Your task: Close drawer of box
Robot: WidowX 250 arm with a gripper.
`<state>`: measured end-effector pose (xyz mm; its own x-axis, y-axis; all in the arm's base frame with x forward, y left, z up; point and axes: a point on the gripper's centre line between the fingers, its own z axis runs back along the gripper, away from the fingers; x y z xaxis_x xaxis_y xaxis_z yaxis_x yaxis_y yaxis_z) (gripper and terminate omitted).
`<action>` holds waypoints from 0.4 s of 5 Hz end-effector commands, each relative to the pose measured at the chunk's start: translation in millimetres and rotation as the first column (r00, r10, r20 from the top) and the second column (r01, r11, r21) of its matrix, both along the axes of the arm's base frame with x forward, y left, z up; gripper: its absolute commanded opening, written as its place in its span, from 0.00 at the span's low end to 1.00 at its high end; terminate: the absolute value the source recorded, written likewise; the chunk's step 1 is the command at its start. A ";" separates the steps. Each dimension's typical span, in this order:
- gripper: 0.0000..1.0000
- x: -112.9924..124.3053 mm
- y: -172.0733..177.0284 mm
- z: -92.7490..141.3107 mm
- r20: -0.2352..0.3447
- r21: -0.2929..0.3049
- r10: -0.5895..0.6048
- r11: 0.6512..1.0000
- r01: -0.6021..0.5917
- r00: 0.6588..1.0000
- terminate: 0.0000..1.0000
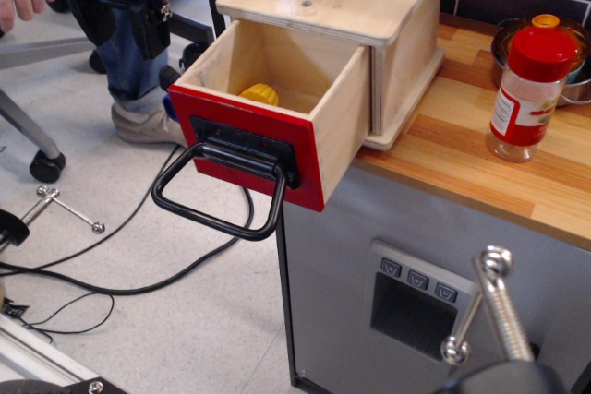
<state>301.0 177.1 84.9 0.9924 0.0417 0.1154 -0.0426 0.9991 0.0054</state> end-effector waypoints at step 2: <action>1.00 -32.9 -7.4 20.4 0.002 -0.055 -0.060 0.997 0.060 0.998 0.00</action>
<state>259.1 163.4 93.3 0.9973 -0.0252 0.0684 0.0321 0.9943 -0.1013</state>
